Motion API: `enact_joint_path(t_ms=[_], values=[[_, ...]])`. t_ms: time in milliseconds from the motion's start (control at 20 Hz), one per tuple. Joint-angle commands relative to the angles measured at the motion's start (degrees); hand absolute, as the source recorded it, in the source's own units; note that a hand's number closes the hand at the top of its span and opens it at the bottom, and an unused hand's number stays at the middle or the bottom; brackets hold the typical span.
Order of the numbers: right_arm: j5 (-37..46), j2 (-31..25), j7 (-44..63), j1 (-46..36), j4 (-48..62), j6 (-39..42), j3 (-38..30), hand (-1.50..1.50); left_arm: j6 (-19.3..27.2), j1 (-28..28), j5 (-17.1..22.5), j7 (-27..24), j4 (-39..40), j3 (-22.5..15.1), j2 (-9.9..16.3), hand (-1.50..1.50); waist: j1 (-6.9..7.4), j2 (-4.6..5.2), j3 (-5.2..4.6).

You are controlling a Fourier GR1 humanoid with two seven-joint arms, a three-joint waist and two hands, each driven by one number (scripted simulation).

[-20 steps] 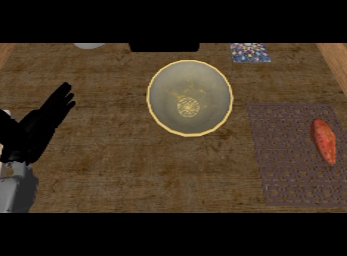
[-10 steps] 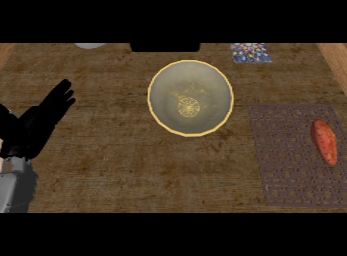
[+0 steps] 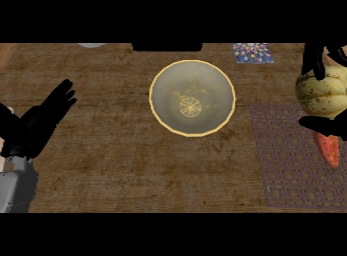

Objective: Pick the squash from the placemat and place it in the bowl

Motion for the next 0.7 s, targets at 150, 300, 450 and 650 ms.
enact_joint_path(t_ms=[150, 300, 450, 650], values=[[3.5, 7.9, 6.3, -7.9, 5.2, -6.7, 6.0, 1.50, 0.7, -0.3, -0.2, 2.2, -2.1, -0.7, -0.7, 0.00, 0.55, 0.14, 0.04], [9.3, 13.0, 7.3, -10.4, 10.3, -12.8, 11.3, 1.50, 1.0, 0.5, -0.9, 1.7, -2.3, -1.6, -1.7, 0.00, 1.03, 0.25, 0.03], [12.9, 16.0, 8.8, -13.9, 17.2, -17.9, 12.2, 1.50, -0.8, 0.0, 0.4, 0.4, 0.0, 0.3, 0.0, 0.00, 0.99, 0.34, 0.02], [17.2, 16.2, 1.9, -13.8, 27.6, -24.4, 13.6, 1.50, 1.2, -1.1, -0.8, 2.8, -2.3, -1.2, -1.5, 0.00, 1.02, 0.43, 0.05]])
